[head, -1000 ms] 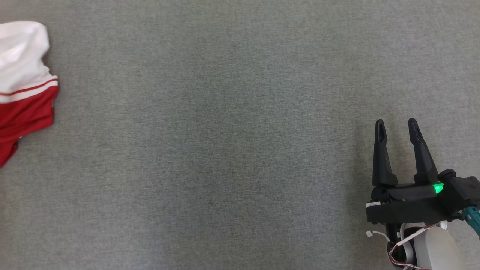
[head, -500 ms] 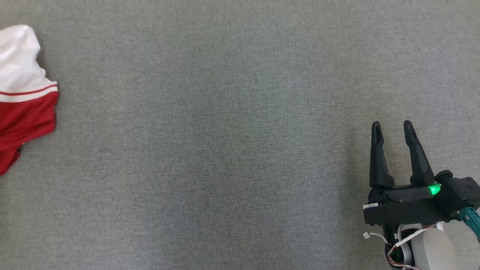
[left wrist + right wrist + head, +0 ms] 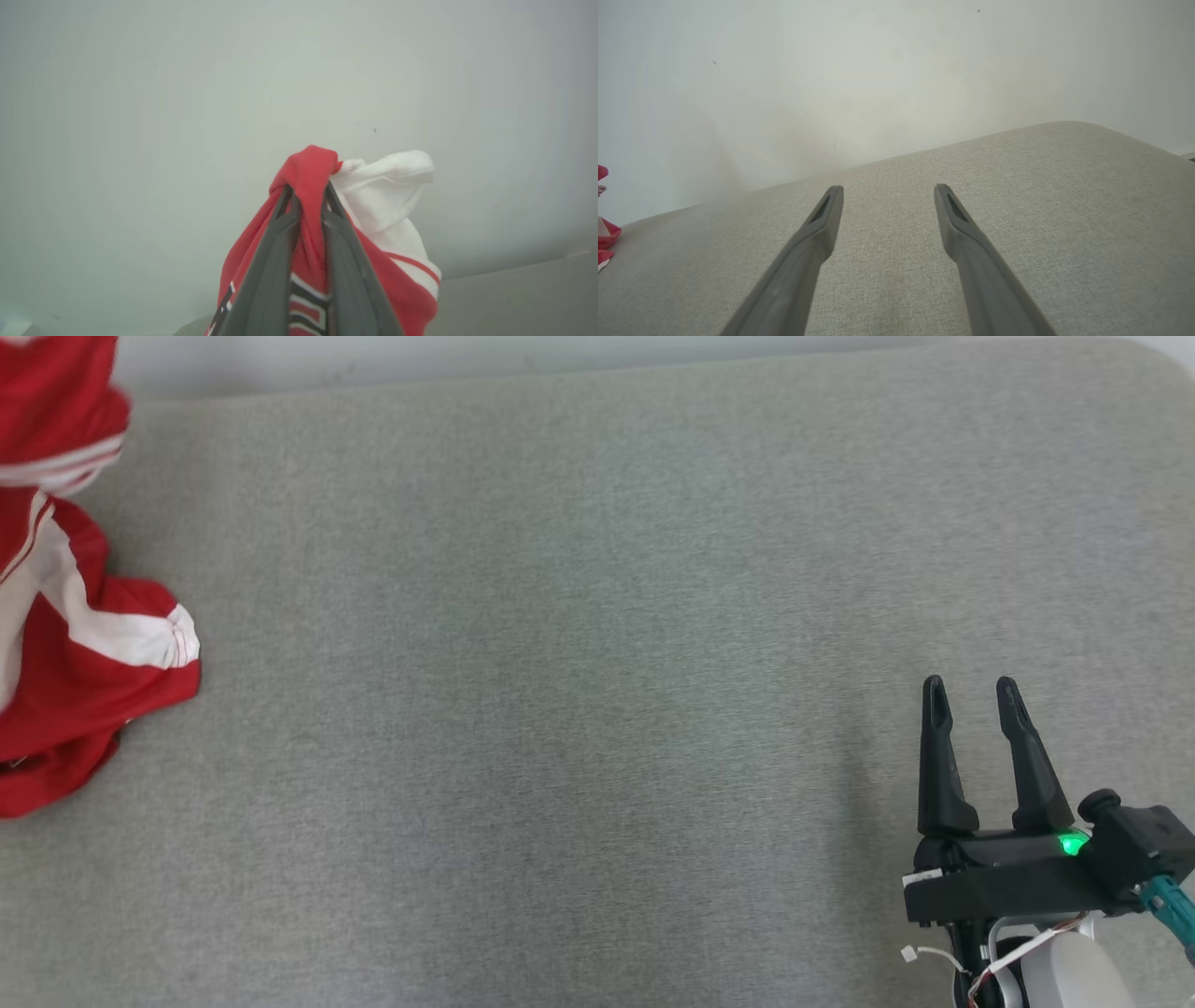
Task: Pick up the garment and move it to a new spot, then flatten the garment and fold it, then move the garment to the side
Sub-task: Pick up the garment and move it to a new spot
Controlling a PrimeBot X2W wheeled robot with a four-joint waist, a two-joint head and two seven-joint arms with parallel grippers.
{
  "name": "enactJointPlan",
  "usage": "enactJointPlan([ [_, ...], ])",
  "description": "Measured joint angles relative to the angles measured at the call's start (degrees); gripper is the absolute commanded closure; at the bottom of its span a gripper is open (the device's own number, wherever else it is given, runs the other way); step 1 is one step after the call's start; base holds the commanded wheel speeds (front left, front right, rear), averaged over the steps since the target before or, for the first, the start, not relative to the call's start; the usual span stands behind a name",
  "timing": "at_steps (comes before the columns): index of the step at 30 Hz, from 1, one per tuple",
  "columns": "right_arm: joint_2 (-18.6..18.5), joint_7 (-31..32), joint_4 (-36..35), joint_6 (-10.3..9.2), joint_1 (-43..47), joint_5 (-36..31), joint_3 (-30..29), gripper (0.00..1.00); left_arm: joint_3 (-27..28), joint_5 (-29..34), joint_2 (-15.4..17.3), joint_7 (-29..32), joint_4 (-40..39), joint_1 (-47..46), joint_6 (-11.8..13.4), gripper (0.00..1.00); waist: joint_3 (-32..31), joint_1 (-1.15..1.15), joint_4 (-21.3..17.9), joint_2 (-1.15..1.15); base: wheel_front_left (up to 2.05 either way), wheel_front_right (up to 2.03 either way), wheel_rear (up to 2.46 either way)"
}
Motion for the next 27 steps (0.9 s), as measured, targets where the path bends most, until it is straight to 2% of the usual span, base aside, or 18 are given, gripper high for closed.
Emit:
enactJointPlan([
  [6, -0.01, 0.01, 0.76, 0.0, 1.3, 1.93, 0.03, 0.0, -3.87, 0.31, -3.96, 3.7, -10.7, -4.01, 0.53, 1.0, -1.77, 0.0, -2.27, 0.0, 0.0, 0.0, 0.0],
  [12, -0.01, 0.0, 1.2, 0.0, 2.43, 3.22, 1.08, 0.0, -8.76, 0.04, -9.85, 6.34, -16.17, -7.04, 0.63, 1.0, -3.11, 0.0, -5.83, 0.0, 0.0, 0.0, 0.0],
  [21, -0.02, 0.0, 1.08, 0.0, 3.13, 4.09, 1.19, 0.0, -14.38, -1.36, -19.69, 4.78, -14.9, -6.41, 1.43, 1.0, -3.54, 0.0, -11.23, 0.0, 0.0, 0.0, 0.0],
  [27, -0.03, 0.0, 0.9, 0.0, 2.93, 4.1, 1.22, 0.0, -17.01, -1.81, -21.93, 1.57, -11.36, 3.44, 2.0, 1.0, -2.42, 0.01, -12.18, 0.0, 0.0, 0.0, 0.0],
])
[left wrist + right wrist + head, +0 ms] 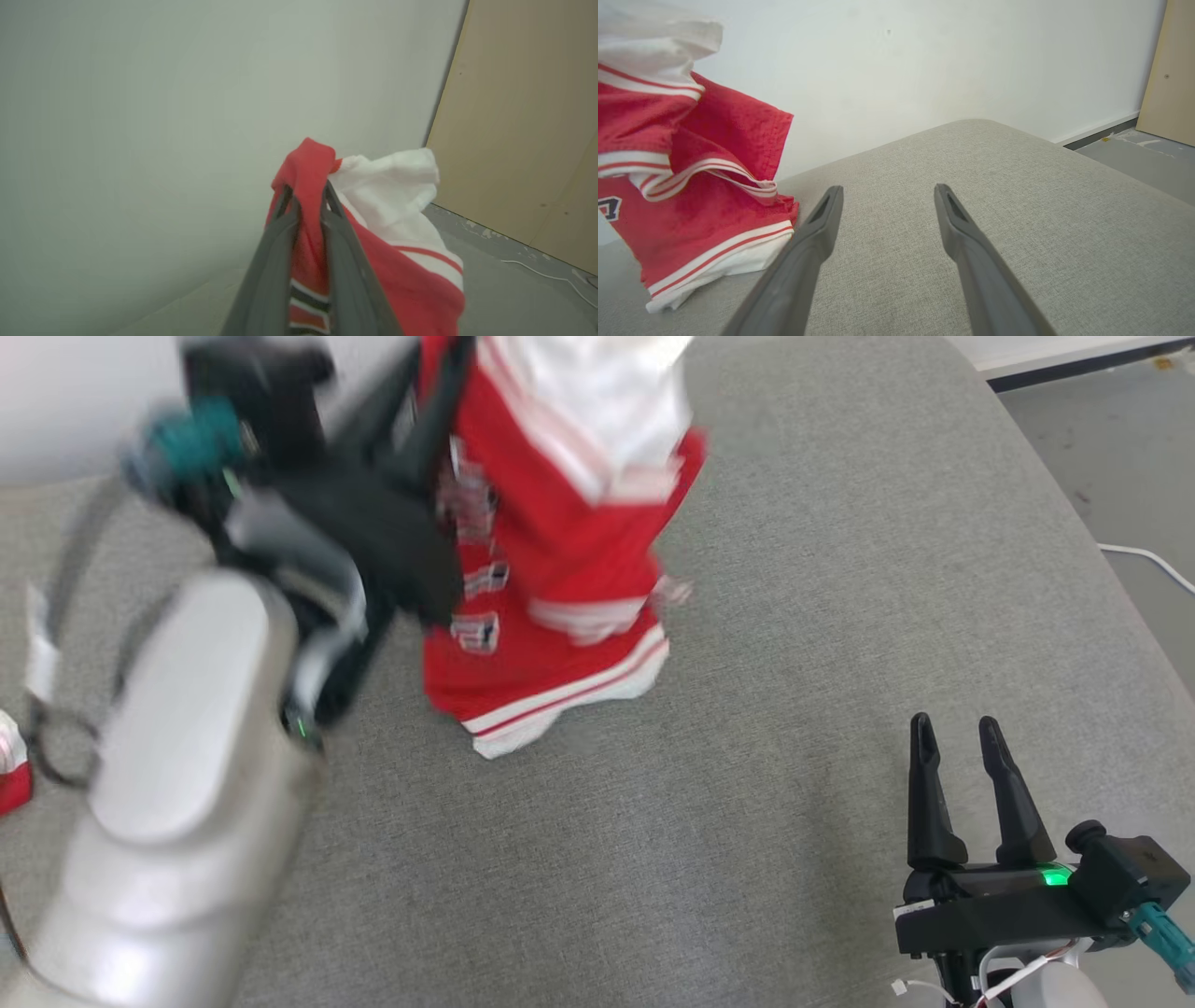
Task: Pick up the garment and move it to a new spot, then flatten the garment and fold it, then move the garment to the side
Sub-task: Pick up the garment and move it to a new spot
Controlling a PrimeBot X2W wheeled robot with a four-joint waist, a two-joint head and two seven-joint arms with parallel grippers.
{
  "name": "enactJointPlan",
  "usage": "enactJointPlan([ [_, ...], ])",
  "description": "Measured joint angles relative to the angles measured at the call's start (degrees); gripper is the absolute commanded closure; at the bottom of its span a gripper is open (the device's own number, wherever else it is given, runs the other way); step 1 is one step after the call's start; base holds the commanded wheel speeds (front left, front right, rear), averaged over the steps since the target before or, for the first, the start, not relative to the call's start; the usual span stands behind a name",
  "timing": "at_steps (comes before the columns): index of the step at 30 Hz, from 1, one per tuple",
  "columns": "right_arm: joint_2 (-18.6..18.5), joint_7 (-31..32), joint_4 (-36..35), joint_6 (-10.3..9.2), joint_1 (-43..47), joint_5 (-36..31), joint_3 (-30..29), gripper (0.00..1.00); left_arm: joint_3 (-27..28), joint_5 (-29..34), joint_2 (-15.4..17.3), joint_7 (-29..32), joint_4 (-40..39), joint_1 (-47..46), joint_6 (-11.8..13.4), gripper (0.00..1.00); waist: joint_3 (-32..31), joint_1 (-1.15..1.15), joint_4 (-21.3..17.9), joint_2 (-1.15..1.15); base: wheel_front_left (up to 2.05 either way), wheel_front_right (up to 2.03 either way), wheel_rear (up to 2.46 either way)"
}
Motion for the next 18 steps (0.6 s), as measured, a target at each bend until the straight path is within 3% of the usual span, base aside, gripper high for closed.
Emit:
enactJointPlan([
  [5, 0.0, 0.0, 0.37, 0.0, -0.04, -0.15, 0.63, 0.0, -2.58, 0.64, -0.36, -3.61, 3.35, 10.97, 0.94, 0.99, 0.3, 0.0, 0.79, -0.01, 0.0, 0.0, 0.0],
  [7, 0.01, 0.0, 0.46, 0.0, -0.06, -0.31, 0.7, 0.0, -3.39, 0.2, -0.92, -5.05, 5.13, 14.72, 0.96, 0.75, 0.3, 0.0, 1.29, 0.0, 0.0, 0.0, 0.0],
  [8, 0.01, 0.0, 0.46, 0.0, -0.07, -0.57, 1.0, 0.0, -4.0, 0.23, -1.15, -5.69, 6.02, 16.4, 0.96, 0.56, 0.27, 0.0, 1.59, 0.0, 0.0, 0.0, 0.0],
  [9, 0.01, 0.0, 0.45, 0.0, -0.07, -0.79, 1.14, 0.0, -4.65, 0.47, -1.46, -6.46, 6.73, 17.7, 0.97, 0.0, 0.21, 0.0, 1.9, 0.0, 0.0, 0.0, 0.0],
  [18, 0.03, 0.0, 0.59, 0.0, 0.36, -3.19, 1.74, 0.0, -3.89, 0.69, -3.34, -16.39, 7.45, 19.23, 1.38, 0.0, -2.15, 0.0, 5.06, 0.0, 0.0, 0.0, 0.0],
])
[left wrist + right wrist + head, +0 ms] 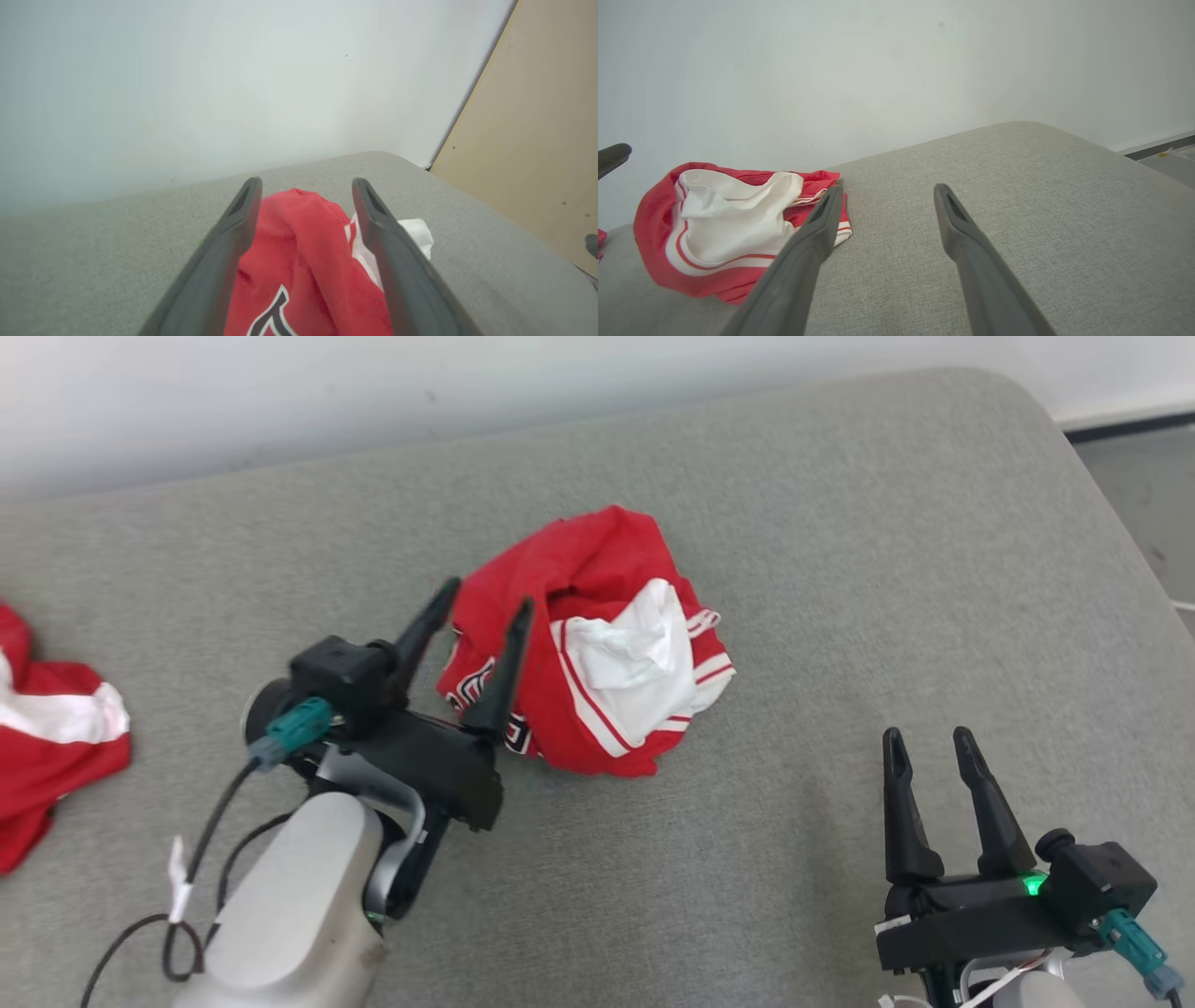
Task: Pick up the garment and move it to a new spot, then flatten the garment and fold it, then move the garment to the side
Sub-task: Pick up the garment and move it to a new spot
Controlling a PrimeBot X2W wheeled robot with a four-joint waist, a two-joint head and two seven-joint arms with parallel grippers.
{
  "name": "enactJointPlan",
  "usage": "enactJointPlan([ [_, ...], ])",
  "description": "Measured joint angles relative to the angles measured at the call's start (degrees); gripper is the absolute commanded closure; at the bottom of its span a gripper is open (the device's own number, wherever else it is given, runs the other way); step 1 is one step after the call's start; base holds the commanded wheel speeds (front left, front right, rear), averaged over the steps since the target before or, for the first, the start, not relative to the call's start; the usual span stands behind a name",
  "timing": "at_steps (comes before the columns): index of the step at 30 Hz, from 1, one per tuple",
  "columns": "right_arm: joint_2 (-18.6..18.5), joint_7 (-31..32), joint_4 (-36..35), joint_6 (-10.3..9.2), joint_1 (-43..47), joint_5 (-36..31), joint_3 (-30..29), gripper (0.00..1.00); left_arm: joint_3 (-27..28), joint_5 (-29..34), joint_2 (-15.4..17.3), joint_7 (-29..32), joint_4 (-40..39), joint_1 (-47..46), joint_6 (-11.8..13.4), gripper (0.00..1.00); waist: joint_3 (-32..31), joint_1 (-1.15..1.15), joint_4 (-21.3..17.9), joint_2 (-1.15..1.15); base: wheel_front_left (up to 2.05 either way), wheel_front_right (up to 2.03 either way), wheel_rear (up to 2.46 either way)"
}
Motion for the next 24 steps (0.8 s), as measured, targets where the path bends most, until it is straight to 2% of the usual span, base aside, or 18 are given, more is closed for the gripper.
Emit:
enactJointPlan([
  [6, 0.0, 0.0, -0.14, 0.0, 1.42, -1.18, 0.31, 0.0, 3.85, 0.52, 1.97, -3.02, -2.29, 1.77, 2.02, 0.0, -2.92, 0.0, 2.5, 0.0, 0.0, 0.0, 0.0],
  [10, 0.01, 0.0, -0.1, 0.0, 2.32, -1.98, 0.81, 0.0, 6.97, 2.0, 4.74, -3.48, -4.98, 6.04, 3.33, 0.0, -5.01, 0.0, 4.31, 0.0, 0.0, 0.0, 0.0],
  [14, 0.0, 0.0, 0.01, 0.0, 3.41, -2.07, 1.15, 0.0, 13.11, 3.04, 6.95, -3.63, -10.62, 13.49, 4.54, 0.0, -7.39, 0.0, 6.65, 0.0, 0.0, 0.0, 0.0],
  [20, 0.0, 0.0, 0.35, 0.0, 4.31, -2.4, 1.62, 0.0, 20.51, 4.46, 7.28, -3.64, -16.99, 23.06, 5.6, 0.0, -9.52, -0.01, 9.15, 0.0, 0.0, 0.0, 0.0],
  [24, 0.0, 0.0, 0.67, 0.0, 4.47, -2.4, 2.24, 0.0, 23.74, 6.37, 6.27, -3.63, -19.54, 29.19, 5.01, 0.0, -10.49, -0.01, 10.07, 0.0, 0.0, 0.0, 0.0],
])
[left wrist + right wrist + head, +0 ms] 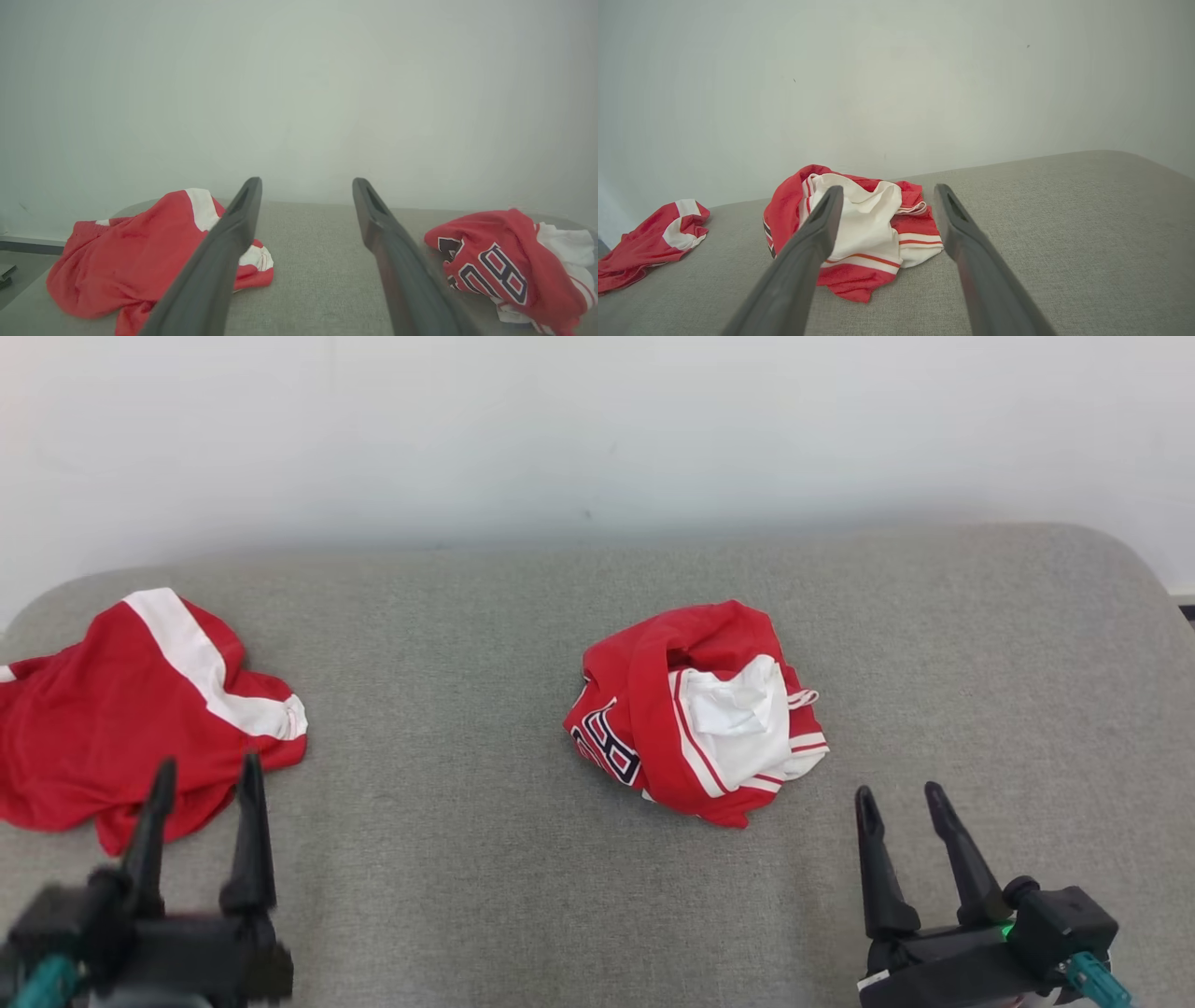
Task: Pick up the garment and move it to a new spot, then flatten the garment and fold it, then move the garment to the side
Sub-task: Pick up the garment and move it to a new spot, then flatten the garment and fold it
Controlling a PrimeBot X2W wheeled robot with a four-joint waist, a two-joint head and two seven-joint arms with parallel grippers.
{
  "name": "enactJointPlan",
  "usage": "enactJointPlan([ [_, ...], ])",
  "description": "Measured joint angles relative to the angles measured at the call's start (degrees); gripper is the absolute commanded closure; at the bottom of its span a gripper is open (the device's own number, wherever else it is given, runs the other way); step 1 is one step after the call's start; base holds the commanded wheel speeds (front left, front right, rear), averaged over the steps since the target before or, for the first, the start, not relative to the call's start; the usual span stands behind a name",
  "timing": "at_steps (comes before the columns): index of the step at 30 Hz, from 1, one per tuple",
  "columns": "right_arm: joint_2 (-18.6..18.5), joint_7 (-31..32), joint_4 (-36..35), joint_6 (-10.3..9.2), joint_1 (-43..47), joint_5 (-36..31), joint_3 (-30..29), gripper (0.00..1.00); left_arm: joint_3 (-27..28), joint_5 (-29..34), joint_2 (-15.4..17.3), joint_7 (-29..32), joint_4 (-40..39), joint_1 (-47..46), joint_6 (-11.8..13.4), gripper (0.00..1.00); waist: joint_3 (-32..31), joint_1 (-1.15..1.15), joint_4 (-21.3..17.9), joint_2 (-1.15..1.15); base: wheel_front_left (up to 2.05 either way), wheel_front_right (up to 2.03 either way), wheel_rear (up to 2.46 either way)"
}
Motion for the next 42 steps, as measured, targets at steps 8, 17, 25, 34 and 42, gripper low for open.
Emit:
enactJointPlan([
  [8, 0.0, 0.0, 0.57, 0.0, 0.51, -0.01, 0.6, 0.0, 3.1, 1.21, -2.9, -0.01, -0.98, 6.91, -2.54, 0.0, -0.71, 0.0, 0.48, 0.0, 0.0, 0.0, 0.0],
  [17, 0.0, 0.0, 2.36, 0.0, 1.3, -0.18, 0.6, 0.0, 4.88, 4.25, -6.06, -0.01, 0.33, 9.72, -5.06, 0.0, -0.46, 0.01, 0.59, 0.01, 0.0, 0.0, 0.0],
  [25, 0.0, 0.0, 3.18, 0.0, 1.5, -0.16, 0.9, 0.0, 5.66, 6.8, -7.7, -0.01, 1.26, 10.0, -6.55, 0.0, -0.08, 0.01, 0.29, 0.01, 0.0, 0.0, 0.0],
  [34, 0.0, 0.0, 3.34, 0.0, 1.4, -0.16, 0.89, 0.0, 6.46, 7.79, -8.72, -0.01, 2.02, 9.67, -7.5, 0.0, 0.36, 0.01, -0.04, 0.0, 0.0, 0.0, 0.0],
  [42, 0.0, 0.0, 4.69, 0.0, -1.87, -1.78, 2.1, 0.0, 6.09, 8.37, -9.56, -0.01, 2.71, 8.36, -7.97, 0.0, 1.02, 0.01, 1.05, 0.01, 0.0, 0.0, 0.0],
])
